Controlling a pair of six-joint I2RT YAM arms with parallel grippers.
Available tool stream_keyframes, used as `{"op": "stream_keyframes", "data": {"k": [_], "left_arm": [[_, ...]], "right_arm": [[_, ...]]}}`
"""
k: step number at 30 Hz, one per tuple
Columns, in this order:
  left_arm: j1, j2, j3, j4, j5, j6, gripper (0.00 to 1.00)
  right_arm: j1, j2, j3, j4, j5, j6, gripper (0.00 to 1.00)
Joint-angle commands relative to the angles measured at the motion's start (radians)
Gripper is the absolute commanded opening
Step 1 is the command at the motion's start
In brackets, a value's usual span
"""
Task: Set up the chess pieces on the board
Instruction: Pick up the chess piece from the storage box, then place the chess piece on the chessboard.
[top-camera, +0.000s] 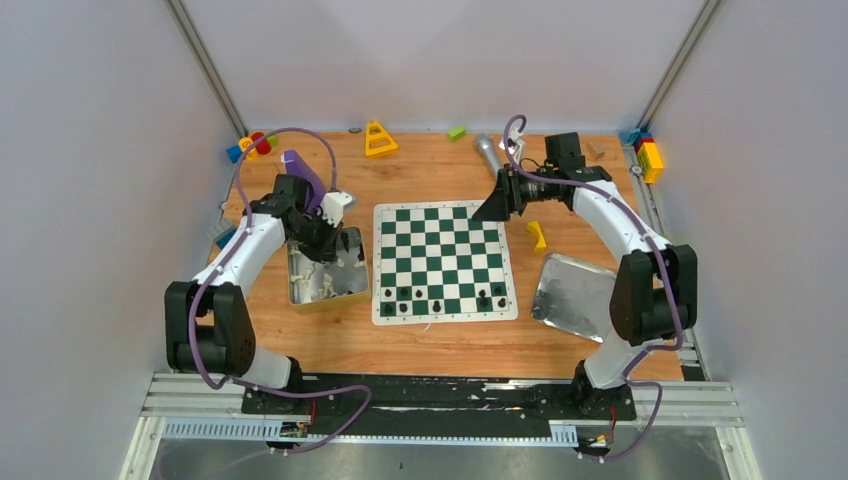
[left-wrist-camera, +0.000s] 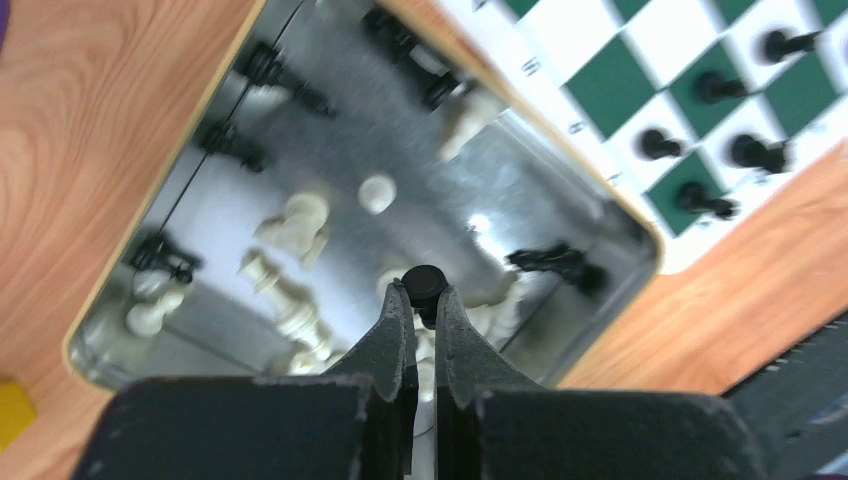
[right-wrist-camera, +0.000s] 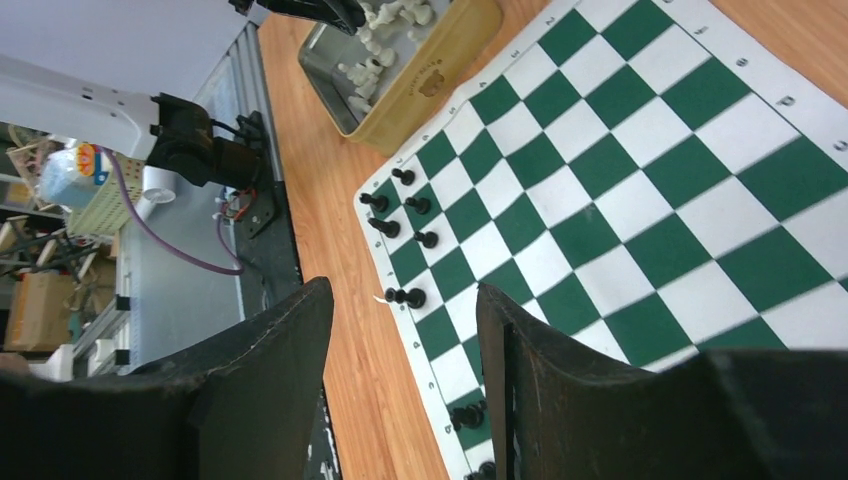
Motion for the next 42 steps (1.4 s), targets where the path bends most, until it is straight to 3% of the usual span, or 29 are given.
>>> {"op": "stream_keyframes", "data": {"k": [1,8,12,17,21,26,32,42], "left_arm": [[-0.007,-0.012,0.125,-0.056,0.278,-0.035,0.0],[-0.237,0.182,0.318,-0.13,0.294,-0.095,0.01],[-0.396,0.38,0.524,-0.278,0.15,-0.072,0.0],[-0.559,0.59,0.779,-0.526,-0.054,-0.051,0.0],[-0.621,0.738,1.001,-0.697,-0.152,-0.029,0.0],[-0.671,0.923,1.269,-0.896,-0.284,0.018,0.0],[-0.725,0.952,1.189,-0.909,-0.53,0.086,0.0],[-0.73,0.892,1.043,-0.908,-0.641,0.125,0.0]], "right_arm": [[0.032,0.063,0.086,0.013,-0.099,0.031,0.56],[0.028,0.041,0.04,0.013,-0.006,-0.016,0.56],[-0.033,-0.043,-0.02,0.011,0.042,-0.04,0.56],[-0.209,-0.129,-0.1,0.007,0.009,-0.048,0.56],[-0.326,-0.196,-0.163,0.001,-0.027,-0.07,0.56],[-0.383,-0.265,-0.235,-0.018,-0.041,-0.117,0.56],[-0.396,-0.305,-0.285,-0.024,-0.069,-0.148,0.56],[-0.408,-0.289,-0.286,-0.031,-0.101,-0.16,0.56]]}}
